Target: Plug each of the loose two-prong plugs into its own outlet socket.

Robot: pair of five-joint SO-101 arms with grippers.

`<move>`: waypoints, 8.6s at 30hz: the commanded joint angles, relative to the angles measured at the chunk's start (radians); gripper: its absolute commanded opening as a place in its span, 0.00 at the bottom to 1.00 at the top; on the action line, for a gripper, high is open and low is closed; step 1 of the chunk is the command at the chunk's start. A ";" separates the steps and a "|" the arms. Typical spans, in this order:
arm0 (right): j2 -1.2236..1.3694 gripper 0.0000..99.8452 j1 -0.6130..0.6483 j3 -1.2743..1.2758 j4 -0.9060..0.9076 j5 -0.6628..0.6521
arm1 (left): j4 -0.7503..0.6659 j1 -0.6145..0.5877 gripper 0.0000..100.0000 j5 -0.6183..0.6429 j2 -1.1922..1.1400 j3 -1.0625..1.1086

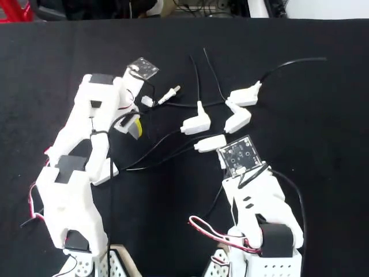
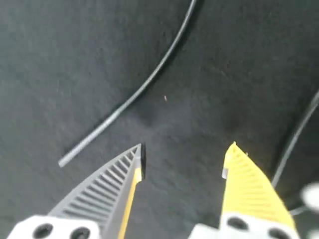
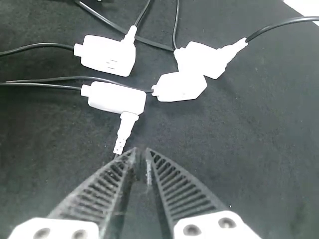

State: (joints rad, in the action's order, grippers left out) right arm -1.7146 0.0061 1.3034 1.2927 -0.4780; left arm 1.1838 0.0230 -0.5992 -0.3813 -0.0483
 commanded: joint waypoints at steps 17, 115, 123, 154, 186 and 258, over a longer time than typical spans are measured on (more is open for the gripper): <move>0.010 0.01 -0.020 -0.050 0.020 -0.034 | -0.313 0.076 0.27 -0.166 -0.046 -0.016; 0.008 0.01 -0.091 -0.050 0.020 -0.034 | 0.339 0.001 0.03 0.428 -0.466 -0.708; 0.008 0.01 -0.092 -0.050 0.020 -0.034 | 0.384 -0.004 0.03 0.255 -0.391 -0.510; 0.008 0.01 -0.095 -0.050 0.020 -0.034 | -0.603 0.197 0.16 0.626 -0.031 0.157; 0.008 0.01 -0.095 -0.050 0.020 -0.034 | -0.330 0.117 0.03 -0.080 0.531 0.621; 1.127 0.04 0.982 -0.354 -0.161 -0.551 | -0.049 -0.737 0.19 0.255 2.203 1.508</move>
State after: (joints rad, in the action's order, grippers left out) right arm -0.5930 0.9712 0.9551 1.1715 -1.0487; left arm 1.1684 -0.6613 -0.3000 1.8190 1.4461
